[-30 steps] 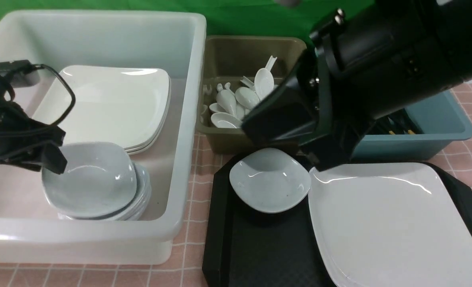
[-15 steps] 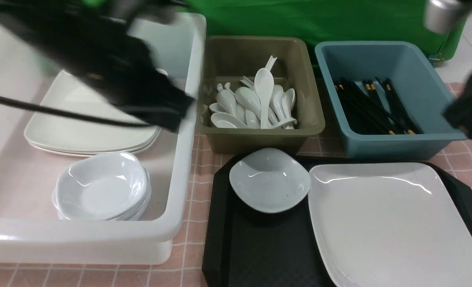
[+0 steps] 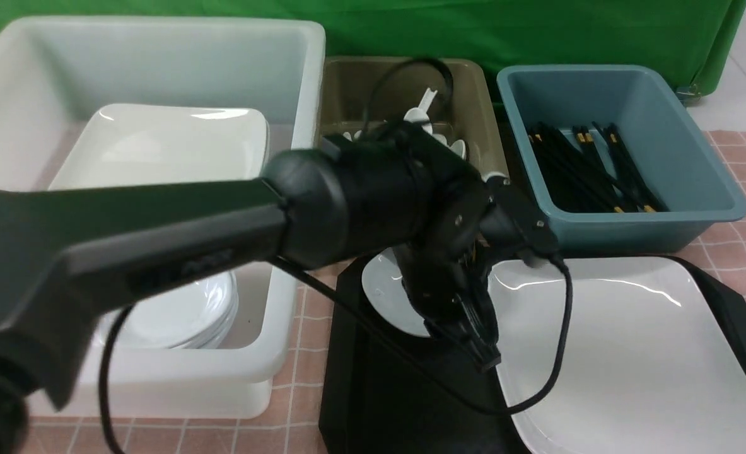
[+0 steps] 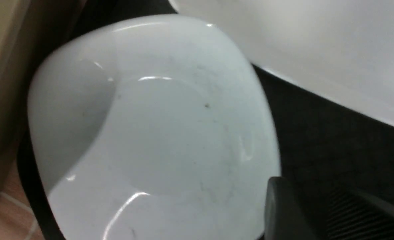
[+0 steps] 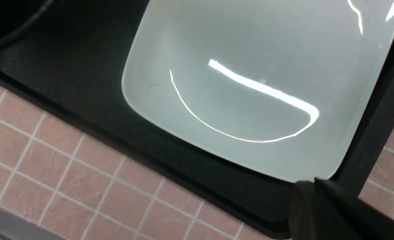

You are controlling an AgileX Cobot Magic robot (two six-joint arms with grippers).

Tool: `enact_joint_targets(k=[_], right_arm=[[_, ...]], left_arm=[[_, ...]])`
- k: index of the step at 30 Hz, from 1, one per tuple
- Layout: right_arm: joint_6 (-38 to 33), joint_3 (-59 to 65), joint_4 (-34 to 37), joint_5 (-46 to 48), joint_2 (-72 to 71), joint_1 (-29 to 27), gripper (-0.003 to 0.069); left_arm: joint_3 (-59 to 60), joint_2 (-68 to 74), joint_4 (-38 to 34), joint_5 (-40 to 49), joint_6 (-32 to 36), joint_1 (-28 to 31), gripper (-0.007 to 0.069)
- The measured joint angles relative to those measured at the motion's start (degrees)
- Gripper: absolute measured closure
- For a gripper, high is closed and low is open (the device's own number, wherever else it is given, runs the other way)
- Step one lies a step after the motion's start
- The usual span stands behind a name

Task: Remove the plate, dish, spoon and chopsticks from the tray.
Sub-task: Use the left arm to grab a small plate from the dinner plate

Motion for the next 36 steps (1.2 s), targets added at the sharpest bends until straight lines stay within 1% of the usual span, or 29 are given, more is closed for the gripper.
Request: enact_joint_targets(k=[1,2,3,4,6,8,11,14,16,17,18,21,25,26,29,35,36], right_arm=[[0.00,0.19,0.06,-0.26,-0.53,0.00,0.0629],[0.00,0.30,0.10,-0.62,-1.19,0.00,0.0629],[0.00,0.31,0.16,-0.75,-1.25,0.00,0.0629],[0.00,0.31,0.21,-1.21,-1.73,0.00,0.0629],[-0.13,0.31,1.01,-1.42,-1.79,0.00,0.0629],[-1.30,0.49,3.66,-1.54,-1.79,0.00,0.0629],[-5.55,0.59,10.66,-1.54,-1.79,0.00,0.0629],[-11.87,0.59,19.49,-1.54,-1.79,0.00,0.0629],[-14.01,0.59,21.66,-1.54,-1.79,0.00,0.0629],[-15.32,0.59,23.67,-1.56,-1.79,0.00,0.0629],[-15.67,0.59,24.22,-1.56,-1.79,0.00,0.0629],[-16.49,0.59,24.78,-1.74,-1.79,0.00,0.0629],[-16.72,0.59,24.90,-1.74,-1.79,0.00,0.0629],[-16.72,0.51,24.93,-1.74,-1.79,0.00,0.0629],[-15.58,-2.01,24.93,-1.56,-1.79,0.00,0.0629],[-15.16,-9.33,26.51,0.16,-0.82,0.00,0.0629],[-15.29,-11.60,28.32,0.51,0.10,0.00,0.0629]], left_arm=[[-0.05,0.55,0.82,-0.68,-0.01,0.00,0.0344],[-0.04,1.37,1.87,-1.46,-0.07,0.00,0.0282],[-0.04,1.47,1.97,-1.60,-0.07,0.00,0.0273],[-0.04,2.45,2.59,-3.04,-0.13,0.00,0.0197],[-0.04,3.25,3.42,-4.23,-0.19,0.00,0.0152],[-0.10,4.27,4.50,-5.59,-0.98,0.00,0.0120],[-0.10,5.71,5.74,-6.17,-1.34,0.00,0.0113],[-0.29,6.50,6.23,-6.47,-1.51,0.11,0.0157],[-0.45,6.78,6.23,-6.64,-1.94,0.22,0.0195],[-0.56,7.05,6.03,-6.84,-2.75,0.51,0.0266],[-0.61,7.11,5.76,-6.93,-3.08,0.66,0.0309],[-0.75,6.97,5.49,-5.60,-3.40,0.73,0.0486],[-0.88,5.39,5.88,-3.38,-3.67,0.66,0.0516],[-0.88,4.25,5.72,-1.93,-4.24,0.66,0.0544],[-0.76,-0.77,3.94,1.02,-5.55,0.66,0.0596],[-1.56,-11.16,2.98,4.03,-6.47,0.90,0.0614],[-2.30,-14.70,3.67,4.10,-6.47,1.22,0.0615]])
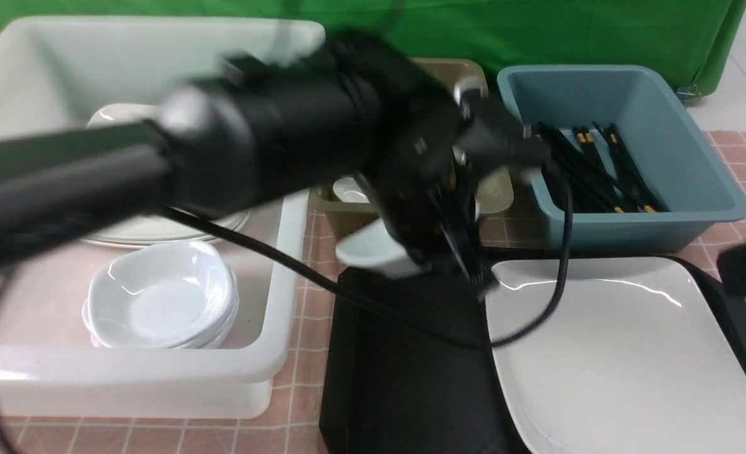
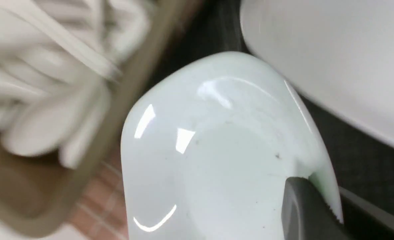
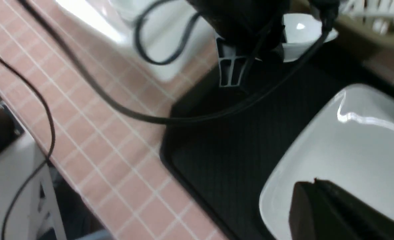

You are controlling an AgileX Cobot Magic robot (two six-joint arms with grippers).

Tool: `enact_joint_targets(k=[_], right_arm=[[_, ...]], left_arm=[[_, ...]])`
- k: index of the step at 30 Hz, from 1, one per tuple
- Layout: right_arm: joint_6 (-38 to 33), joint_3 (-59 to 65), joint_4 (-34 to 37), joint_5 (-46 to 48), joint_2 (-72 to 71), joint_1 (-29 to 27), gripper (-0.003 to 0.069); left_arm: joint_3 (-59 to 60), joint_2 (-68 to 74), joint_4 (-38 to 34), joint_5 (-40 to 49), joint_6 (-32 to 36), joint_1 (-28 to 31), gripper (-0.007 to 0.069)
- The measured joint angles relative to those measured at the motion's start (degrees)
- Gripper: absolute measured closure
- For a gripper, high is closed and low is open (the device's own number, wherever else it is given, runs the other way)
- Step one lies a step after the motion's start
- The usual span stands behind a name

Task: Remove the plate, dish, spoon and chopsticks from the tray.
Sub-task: Use the left arm to grab a small plate from the dinner plate, then use the left arm to put the small plate into the large storage box on the left

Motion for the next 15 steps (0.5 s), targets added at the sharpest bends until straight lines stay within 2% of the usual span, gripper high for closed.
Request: enact_joint_targets(k=[5,8,10,15], right_arm=[[-2.07,-7.51,7.43,1.57,5.70,2.31,0.0629],[-2.38,-10.40,8.15,1.22,9.24,6.91,0.0629],[-2.46,-12.91,8.34,-0.39,13.33,12.68,0.0629],[-2.65,-15.33,8.34,-2.74,21.03,22.15,0.0629]], left_arm=[[-1.15,-12.46,3.93,2.82,-2.29,4.82,0.0615],[-0.98,-16.16,4.84,7.07,-2.45,9.38,0.0615],[1.06,-18.63,5.27,10.62,-2.44,15.10,0.0616],[9.99,-19.67,2.87,11.69,-2.45,23.59,0.0617]])
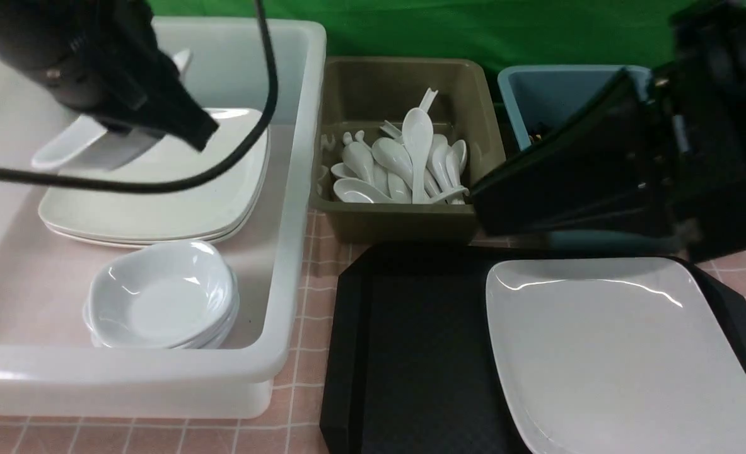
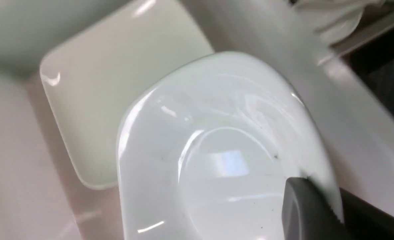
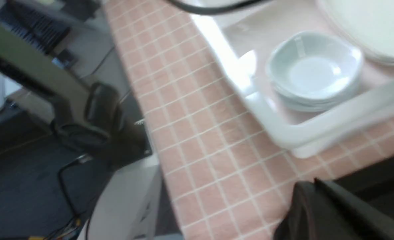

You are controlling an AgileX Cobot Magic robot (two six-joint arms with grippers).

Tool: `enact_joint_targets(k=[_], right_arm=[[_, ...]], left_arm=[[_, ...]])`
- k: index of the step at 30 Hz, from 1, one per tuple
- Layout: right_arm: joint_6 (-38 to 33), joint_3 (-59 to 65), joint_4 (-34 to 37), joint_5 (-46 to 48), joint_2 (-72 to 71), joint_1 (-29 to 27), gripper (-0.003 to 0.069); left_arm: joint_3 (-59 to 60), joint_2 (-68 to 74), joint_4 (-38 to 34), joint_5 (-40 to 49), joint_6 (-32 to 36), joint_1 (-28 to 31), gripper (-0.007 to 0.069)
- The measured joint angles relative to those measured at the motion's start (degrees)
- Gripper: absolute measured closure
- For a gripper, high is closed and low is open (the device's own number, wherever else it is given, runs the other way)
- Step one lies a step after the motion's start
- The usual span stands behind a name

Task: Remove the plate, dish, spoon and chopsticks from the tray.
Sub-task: Use the left arm to put the small plate into the large storage box on the left, then use the left arm to grab a plate from the dinner plate

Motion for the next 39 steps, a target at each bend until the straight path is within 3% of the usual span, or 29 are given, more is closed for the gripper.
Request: enact_joint_targets(k=[9,13,15,19,20,23,27,30,32,33,36,39], right_arm=[[1.55,-0.27,-0.59,-3.08,4.38,3.03,0.0629],[1.72,-0.38,-0.59,-3.32,4.43,3.03,0.0627],[1.79,-0.38,-0.59,-3.45,4.43,3.03,0.0626],[1.92,-0.38,-0.98,-3.60,4.43,3.03,0.0627],[2.19,-0.38,-2.24,-3.66,4.25,3.03,0.0627],[4.75,-0.38,-7.90,-3.72,3.17,3.03,0.0627],[9.31,-0.38,-17.54,-2.64,0.30,1.36,0.0627],[11.13,-0.38,-21.71,-1.24,-1.65,-1.16,0.0626],[11.88,-0.38,-24.81,1.96,-3.99,-5.61,0.0626],[11.88,-0.38,-24.96,1.96,-4.00,-6.01,0.0626],[11.99,-0.09,-27.71,6.83,-6.57,-13.82,0.0626],[12.05,2.91,-28.72,6.83,-9.92,-21.56,0.0626]], left_arm=[[15.36,0.36,-4.29,-10.84,-1.42,1.15,0.0613],[18.35,1.19,-2.12,-12.00,-3.18,1.20,0.0559],[18.61,1.41,-1.89,-12.36,-3.18,1.20,0.0512],[18.68,1.48,-1.88,-12.79,-3.24,1.20,0.0335],[18.23,1.48,-1.84,-12.36,-3.29,1.20,0.0258],[15.21,1.23,-1.96,-9.37,-4.12,1.20,0.0148],[7.72,-0.31,-3.96,-5.24,-4.82,1.20,0.0092],[3.77,-1.00,-6.98,-4.68,-4.82,0.99,0.0102],[-0.33,-0.98,-11.84,-4.73,-4.82,-0.76,0.0181],[-0.53,-0.98,-11.84,-4.74,-4.82,-0.76,0.0181],[-3.63,2.05,-18.59,-5.56,-4.76,-6.14,0.0427],[-6.87,9.07,-23.52,-5.43,-4.72,-11.75,0.0588]])
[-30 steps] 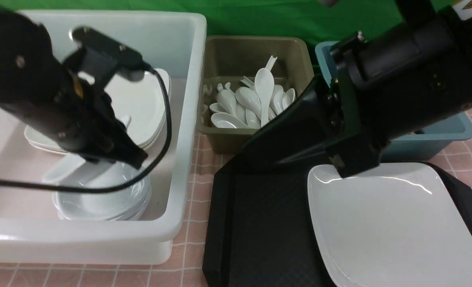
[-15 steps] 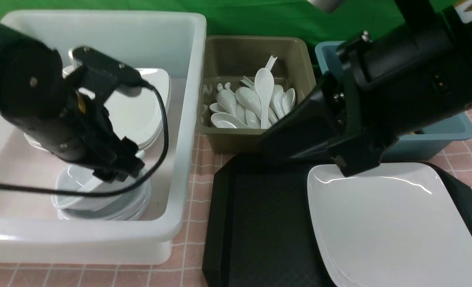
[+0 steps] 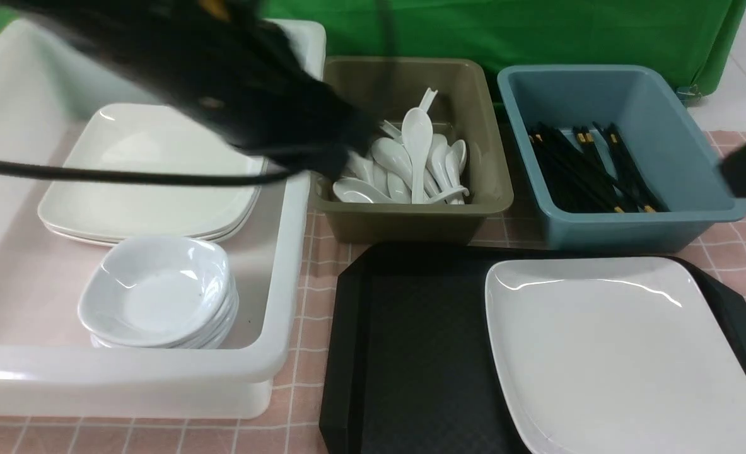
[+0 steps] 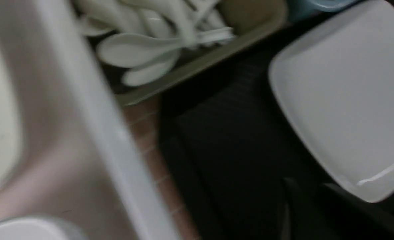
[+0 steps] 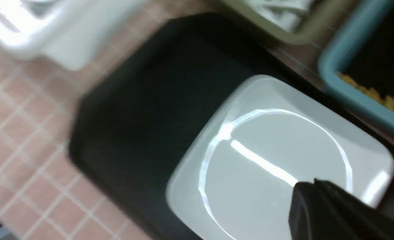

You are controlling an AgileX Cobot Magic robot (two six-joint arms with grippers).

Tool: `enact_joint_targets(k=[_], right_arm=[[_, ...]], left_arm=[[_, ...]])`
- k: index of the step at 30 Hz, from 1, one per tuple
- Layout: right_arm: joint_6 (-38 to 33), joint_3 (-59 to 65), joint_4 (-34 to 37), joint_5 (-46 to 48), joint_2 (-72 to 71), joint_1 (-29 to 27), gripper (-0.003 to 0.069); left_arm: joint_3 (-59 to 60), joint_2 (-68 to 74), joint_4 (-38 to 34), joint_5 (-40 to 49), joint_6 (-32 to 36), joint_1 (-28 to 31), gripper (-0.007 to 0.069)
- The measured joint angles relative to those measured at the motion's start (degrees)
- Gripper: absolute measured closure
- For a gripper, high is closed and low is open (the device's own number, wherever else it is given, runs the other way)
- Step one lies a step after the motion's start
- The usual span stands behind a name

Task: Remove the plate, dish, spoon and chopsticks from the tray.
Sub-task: Use the left arm to grab a plate from the dinner plate

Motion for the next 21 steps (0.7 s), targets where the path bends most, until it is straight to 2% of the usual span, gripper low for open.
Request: enact_joint_targets(k=[4,8,11,13,14,16,19,21], right_arm=[[0.00,5.68,-0.38,0.00,-4.13,-7.08,0.0626],[0.10,10.81,-0.45,-0.12,-8.99,-9.58,0.0626],[0.10,12.93,-0.21,-0.19,-11.89,-9.65,0.0626],[0.10,13.29,-0.02,-0.25,-13.10,-9.70,0.0626],[0.10,13.29,-0.03,-0.25,-13.10,-9.70,0.0626],[0.10,13.29,0.03,-0.29,-13.90,-9.72,0.0626],[0.10,13.35,0.81,-0.29,-14.13,-9.72,0.0626],[0.10,13.35,1.74,-0.35,-14.13,-9.72,0.0626]], left_arm=[[-6.04,10.34,-3.44,0.69,0.60,-4.73,0.0619],[-13.21,21.71,-4.24,0.62,0.26,-6.44,0.0575],[-18.48,29.35,-3.53,0.51,-1.61,-6.41,0.0476],[-21.32,33.93,-2.36,0.18,-3.33,-6.33,0.0379],[-21.73,34.29,-2.24,0.11,-3.41,-6.27,0.0370],[-23.22,38.19,-1.65,-1.66,-4.35,-6.21,0.0256],[-23.70,41.23,-2.07,-5.08,-4.47,-6.21,0.0160],[-23.73,42.49,-2.38,-7.06,-4.52,-6.21,0.0125]])
